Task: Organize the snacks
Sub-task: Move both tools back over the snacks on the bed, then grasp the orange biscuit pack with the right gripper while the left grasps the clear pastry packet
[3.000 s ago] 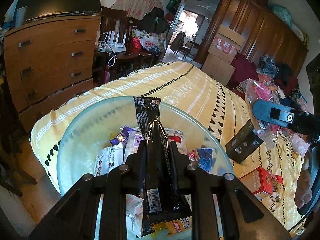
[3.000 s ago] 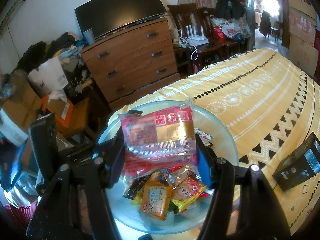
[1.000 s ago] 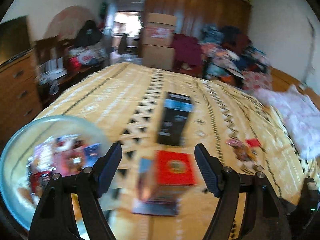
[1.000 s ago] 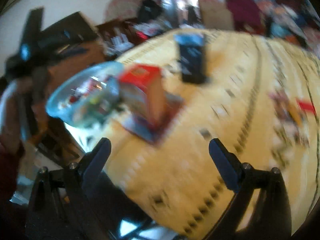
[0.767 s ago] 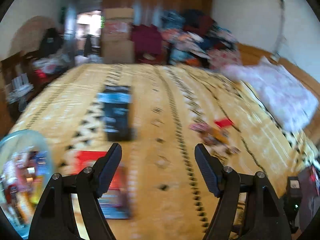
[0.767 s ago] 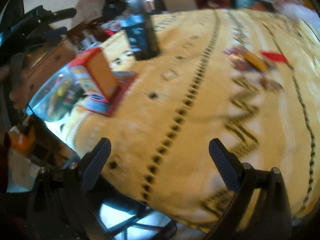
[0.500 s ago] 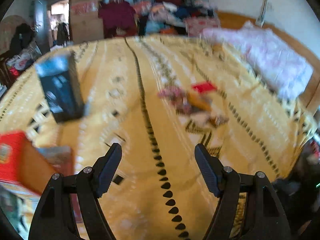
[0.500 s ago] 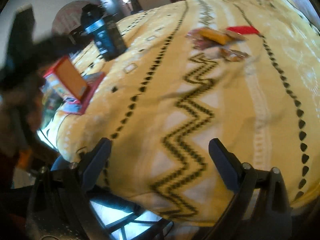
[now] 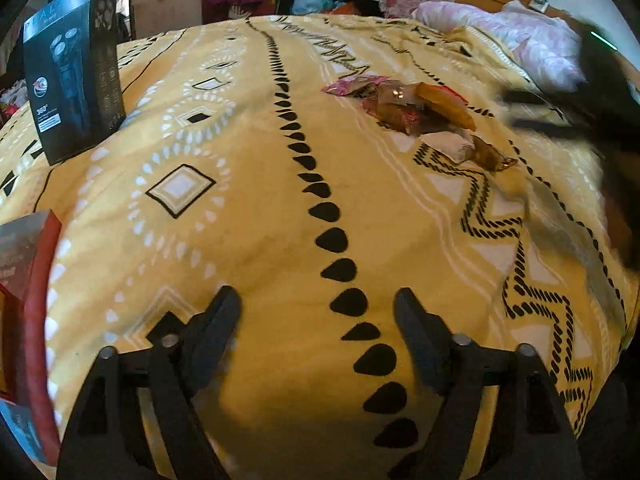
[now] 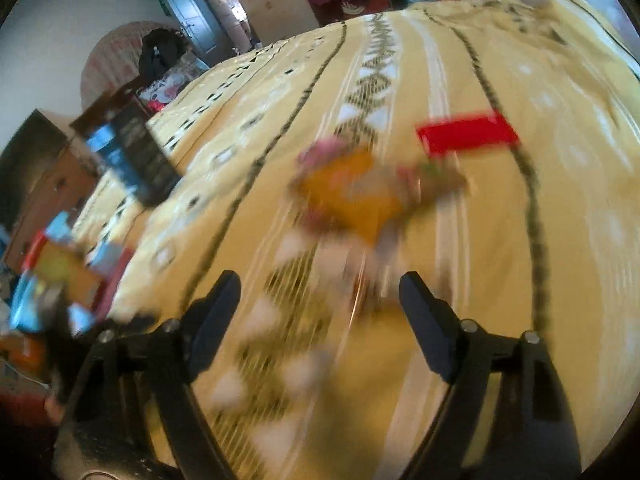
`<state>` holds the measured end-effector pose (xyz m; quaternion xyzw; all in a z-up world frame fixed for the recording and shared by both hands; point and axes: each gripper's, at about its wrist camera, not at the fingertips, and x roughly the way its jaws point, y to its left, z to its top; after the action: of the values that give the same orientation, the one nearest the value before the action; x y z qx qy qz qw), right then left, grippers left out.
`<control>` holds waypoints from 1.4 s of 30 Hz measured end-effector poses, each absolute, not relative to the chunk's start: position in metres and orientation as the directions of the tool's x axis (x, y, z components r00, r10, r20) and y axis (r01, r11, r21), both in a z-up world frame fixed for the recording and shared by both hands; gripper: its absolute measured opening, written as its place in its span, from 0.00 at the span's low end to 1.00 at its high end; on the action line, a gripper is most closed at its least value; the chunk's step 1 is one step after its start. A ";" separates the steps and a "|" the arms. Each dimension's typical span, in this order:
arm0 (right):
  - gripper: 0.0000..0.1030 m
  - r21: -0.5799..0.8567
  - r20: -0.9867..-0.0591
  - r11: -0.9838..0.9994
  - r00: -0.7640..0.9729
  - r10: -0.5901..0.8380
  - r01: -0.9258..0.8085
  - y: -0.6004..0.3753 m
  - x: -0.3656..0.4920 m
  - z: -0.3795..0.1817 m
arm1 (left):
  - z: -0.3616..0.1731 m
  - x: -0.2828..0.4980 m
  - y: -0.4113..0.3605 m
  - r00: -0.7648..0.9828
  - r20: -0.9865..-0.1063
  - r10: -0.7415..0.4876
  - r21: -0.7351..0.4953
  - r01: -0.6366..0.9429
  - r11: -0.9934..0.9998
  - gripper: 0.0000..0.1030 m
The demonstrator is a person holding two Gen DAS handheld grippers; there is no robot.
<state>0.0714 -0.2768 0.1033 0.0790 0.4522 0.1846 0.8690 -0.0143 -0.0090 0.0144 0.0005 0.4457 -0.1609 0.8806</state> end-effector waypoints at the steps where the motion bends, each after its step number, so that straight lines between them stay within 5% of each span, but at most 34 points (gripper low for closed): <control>1: 0.78 0.306 -0.758 0.918 0.519 0.395 -0.251 -0.276 0.093 0.102 | 0.014 -0.015 -0.010 0.552 -0.783 -0.286 -0.139 0.292 0.946 0.85; 10: 0.84 0.298 -0.853 0.911 0.349 0.389 -0.286 -0.236 0.219 0.040 | 0.011 -0.011 -0.009 0.530 -0.783 -0.327 -0.179 0.312 0.933 0.93; 20: 0.81 0.433 -0.784 0.647 0.092 0.613 -0.627 -0.169 0.067 0.074 | 0.023 -0.027 0.012 0.556 -0.764 -0.328 -0.240 0.226 0.944 0.93; 26: 0.86 0.482 -0.685 0.754 0.345 0.641 -0.446 -0.245 -0.027 0.101 | 0.025 -0.049 0.014 0.558 -0.770 -0.309 -0.219 0.223 0.950 0.93; 32: 0.86 0.452 -0.734 0.866 0.462 0.498 -0.214 -0.291 -0.067 0.054 | 0.027 -0.039 0.006 0.514 -0.800 -0.309 -0.245 0.190 0.951 0.93; 35: 0.86 0.447 -0.693 0.861 0.516 0.504 -0.241 -0.294 -0.075 0.041 | 0.034 -0.027 0.005 0.490 -0.804 -0.338 -0.300 0.158 0.941 0.93; 38: 1.00 0.462 -0.673 0.845 0.513 0.533 -0.271 -0.290 -0.071 0.037 | 0.043 -0.013 0.003 0.488 -0.796 -0.357 -0.342 0.123 0.932 0.92; 42: 1.00 0.476 -0.658 0.834 0.516 0.548 -0.279 -0.290 -0.067 0.035 | 0.048 0.009 -0.004 0.475 -0.798 -0.370 -0.379 0.082 0.922 0.84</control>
<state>-0.0671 -0.2901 0.0346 0.1569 0.4286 0.2414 0.8564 0.0089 -0.0037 0.0482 -0.1457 0.4947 -0.1336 0.8463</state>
